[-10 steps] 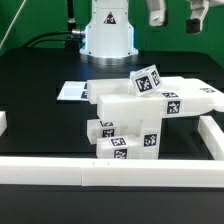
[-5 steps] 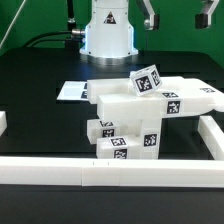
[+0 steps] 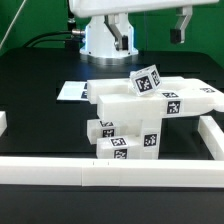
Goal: Assemble chair
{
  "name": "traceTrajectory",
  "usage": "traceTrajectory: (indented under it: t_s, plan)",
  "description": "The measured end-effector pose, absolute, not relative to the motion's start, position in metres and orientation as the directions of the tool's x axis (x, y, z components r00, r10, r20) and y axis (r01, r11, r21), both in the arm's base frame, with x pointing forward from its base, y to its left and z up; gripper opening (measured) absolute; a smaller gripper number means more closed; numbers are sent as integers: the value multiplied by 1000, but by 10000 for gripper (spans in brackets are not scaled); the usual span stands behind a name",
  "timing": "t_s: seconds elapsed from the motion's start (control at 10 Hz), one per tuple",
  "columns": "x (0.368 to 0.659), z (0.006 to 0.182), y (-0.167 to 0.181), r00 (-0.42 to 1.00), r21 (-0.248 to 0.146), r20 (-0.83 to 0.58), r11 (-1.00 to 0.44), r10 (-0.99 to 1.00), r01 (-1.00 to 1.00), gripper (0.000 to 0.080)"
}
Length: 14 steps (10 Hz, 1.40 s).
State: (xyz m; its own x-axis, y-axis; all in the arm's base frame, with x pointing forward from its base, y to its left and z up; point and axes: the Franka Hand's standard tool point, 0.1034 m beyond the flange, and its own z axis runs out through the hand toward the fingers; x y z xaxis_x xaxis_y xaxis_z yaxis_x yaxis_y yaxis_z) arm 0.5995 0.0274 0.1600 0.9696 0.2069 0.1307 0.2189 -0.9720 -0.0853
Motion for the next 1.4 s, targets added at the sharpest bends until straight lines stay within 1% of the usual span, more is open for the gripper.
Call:
traceTrajectory:
  t_s: [0.1,0.5,0.6,0.7,0.8,1.2,1.3,1.4]
  plan:
    - [601,156,33,972,-86,134,-975,191,203,649]
    - [601,155,30,973,-86,132,-976,188,200,649]
    - [597,150,25,992,-126,102,-988,73,86,649]
    - [593,149,19,998,-152,52,-987,41,48,649]
    - [597,153,17,997,-145,59,-988,51,59,649]
    - [596,151,19,981,-164,21,-968,-193,-187,649]
    - [596,145,15,969,-194,4,-950,-248,-243,649]
    - [597,139,12,967,-191,5,-950,-254,-248,649]
